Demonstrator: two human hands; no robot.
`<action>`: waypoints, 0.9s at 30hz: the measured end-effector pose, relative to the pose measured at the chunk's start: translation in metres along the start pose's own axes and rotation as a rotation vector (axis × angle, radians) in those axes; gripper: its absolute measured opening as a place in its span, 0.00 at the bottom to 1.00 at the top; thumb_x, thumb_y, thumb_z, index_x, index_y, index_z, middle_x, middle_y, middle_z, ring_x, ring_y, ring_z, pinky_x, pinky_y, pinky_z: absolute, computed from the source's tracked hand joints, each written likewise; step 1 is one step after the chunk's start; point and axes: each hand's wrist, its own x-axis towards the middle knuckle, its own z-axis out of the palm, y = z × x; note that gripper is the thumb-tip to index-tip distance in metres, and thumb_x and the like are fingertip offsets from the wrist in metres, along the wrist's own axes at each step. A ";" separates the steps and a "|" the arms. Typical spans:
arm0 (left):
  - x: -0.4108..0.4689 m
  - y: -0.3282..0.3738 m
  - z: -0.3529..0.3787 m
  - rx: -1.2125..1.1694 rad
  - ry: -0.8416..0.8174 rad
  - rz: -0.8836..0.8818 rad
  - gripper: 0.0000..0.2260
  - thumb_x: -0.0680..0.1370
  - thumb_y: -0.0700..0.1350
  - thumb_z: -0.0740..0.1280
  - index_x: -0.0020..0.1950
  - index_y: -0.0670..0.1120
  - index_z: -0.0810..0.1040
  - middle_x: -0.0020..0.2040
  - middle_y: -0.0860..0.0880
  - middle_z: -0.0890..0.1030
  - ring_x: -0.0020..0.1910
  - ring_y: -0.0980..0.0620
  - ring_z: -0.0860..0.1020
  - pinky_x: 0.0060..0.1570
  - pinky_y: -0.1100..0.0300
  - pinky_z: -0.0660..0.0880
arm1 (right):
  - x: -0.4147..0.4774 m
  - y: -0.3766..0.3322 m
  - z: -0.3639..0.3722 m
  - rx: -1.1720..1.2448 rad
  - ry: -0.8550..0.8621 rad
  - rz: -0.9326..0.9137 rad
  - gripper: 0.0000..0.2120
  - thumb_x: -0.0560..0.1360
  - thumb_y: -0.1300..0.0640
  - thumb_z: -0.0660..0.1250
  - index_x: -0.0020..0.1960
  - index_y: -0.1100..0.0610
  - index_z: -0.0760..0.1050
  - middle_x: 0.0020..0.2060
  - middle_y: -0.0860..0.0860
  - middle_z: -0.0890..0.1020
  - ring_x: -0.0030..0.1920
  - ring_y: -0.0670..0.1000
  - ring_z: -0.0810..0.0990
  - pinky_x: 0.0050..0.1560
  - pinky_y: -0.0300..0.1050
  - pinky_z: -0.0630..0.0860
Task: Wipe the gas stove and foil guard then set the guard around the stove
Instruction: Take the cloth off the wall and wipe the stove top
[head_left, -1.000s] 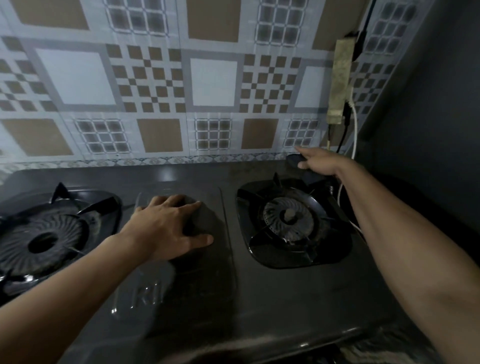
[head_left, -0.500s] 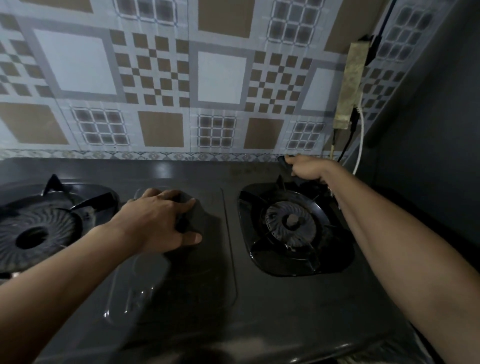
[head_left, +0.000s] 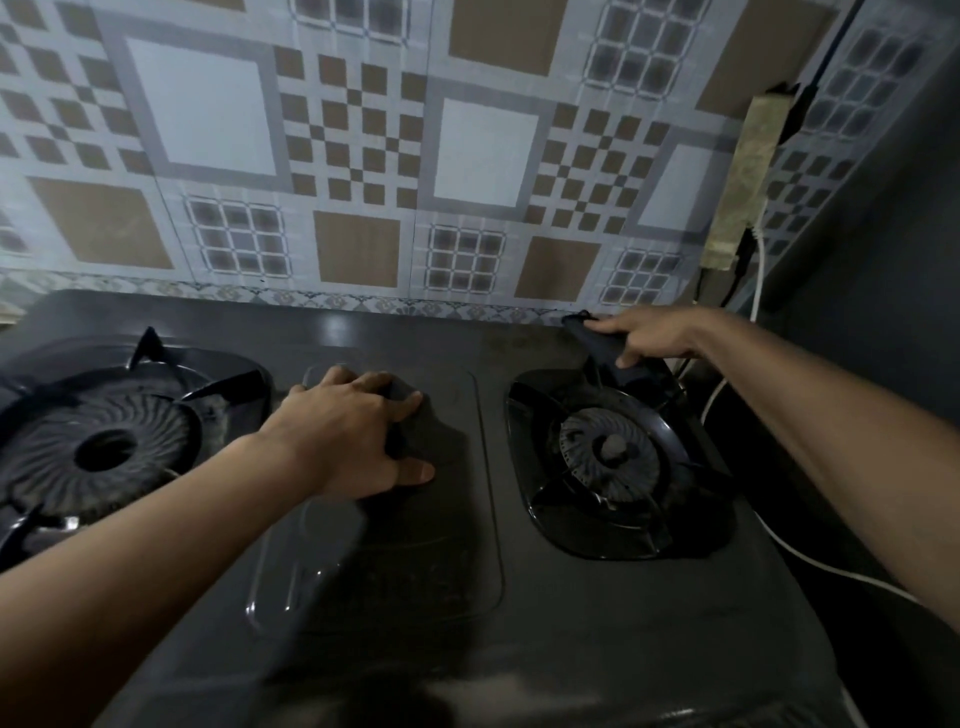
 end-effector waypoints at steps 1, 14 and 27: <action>0.000 0.000 0.000 0.002 -0.003 0.003 0.41 0.70 0.76 0.58 0.79 0.64 0.52 0.81 0.55 0.54 0.77 0.44 0.55 0.69 0.41 0.64 | -0.001 -0.001 0.001 -0.021 -0.013 -0.004 0.37 0.76 0.63 0.69 0.78 0.42 0.57 0.79 0.48 0.57 0.77 0.54 0.59 0.75 0.48 0.56; 0.001 0.000 -0.002 0.006 -0.007 0.010 0.42 0.69 0.76 0.58 0.79 0.63 0.52 0.80 0.54 0.55 0.76 0.43 0.56 0.68 0.42 0.65 | 0.007 -0.050 -0.002 0.007 0.058 -0.173 0.32 0.74 0.65 0.73 0.72 0.42 0.70 0.74 0.48 0.69 0.70 0.53 0.68 0.63 0.42 0.65; -0.001 -0.001 0.001 -0.020 0.022 -0.003 0.40 0.70 0.75 0.59 0.79 0.64 0.53 0.81 0.55 0.55 0.77 0.44 0.55 0.69 0.41 0.62 | 0.003 -0.138 0.032 -0.087 0.063 -0.206 0.31 0.81 0.65 0.58 0.80 0.48 0.54 0.79 0.53 0.58 0.73 0.59 0.67 0.64 0.49 0.71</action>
